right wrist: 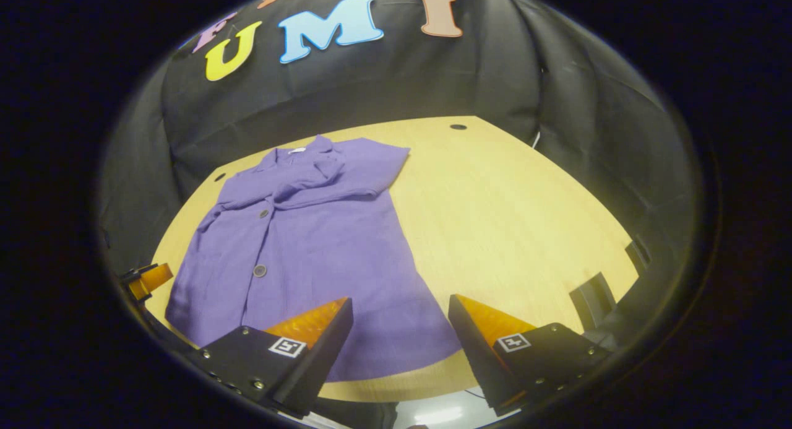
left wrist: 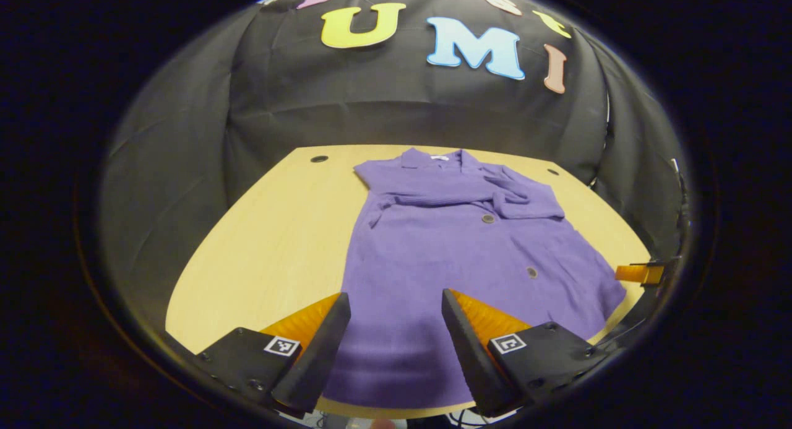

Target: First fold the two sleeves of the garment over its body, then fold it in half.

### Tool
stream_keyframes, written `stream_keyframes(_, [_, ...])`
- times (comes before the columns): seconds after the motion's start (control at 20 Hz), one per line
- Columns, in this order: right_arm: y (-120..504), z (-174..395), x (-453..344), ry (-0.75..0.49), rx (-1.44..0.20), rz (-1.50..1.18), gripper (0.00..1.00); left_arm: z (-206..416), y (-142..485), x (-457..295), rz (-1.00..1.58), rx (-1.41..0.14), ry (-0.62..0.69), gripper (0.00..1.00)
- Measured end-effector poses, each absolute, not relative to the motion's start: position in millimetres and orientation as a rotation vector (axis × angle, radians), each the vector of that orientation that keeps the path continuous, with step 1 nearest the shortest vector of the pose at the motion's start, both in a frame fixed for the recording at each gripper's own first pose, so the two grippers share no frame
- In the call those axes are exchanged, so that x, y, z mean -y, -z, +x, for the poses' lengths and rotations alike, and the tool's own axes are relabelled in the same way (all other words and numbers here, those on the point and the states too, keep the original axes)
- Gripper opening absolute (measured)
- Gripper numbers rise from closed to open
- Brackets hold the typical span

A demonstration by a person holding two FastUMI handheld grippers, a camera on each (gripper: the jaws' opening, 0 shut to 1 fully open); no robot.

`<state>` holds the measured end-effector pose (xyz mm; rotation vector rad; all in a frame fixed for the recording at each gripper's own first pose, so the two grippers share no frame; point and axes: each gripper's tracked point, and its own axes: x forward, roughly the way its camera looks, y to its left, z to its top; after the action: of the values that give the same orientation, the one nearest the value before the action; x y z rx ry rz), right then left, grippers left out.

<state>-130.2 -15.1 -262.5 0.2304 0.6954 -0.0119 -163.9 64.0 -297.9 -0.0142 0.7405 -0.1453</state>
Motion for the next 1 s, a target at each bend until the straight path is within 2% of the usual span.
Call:
stream_keyframes(0.55, [292.9, -149.0, 16.0, 0.018, -0.768, 0.294, 0.96, -225.2, 336.4, -98.9, -0.056, -0.83, 0.084, 0.96])
stream_keyframes(1.0, [301.8, -155.6, -7.6, -0.03, -0.808, 0.125, 1.0, -236.3, 351.5, -76.9, -0.013, -0.854, 0.087, 0.99])
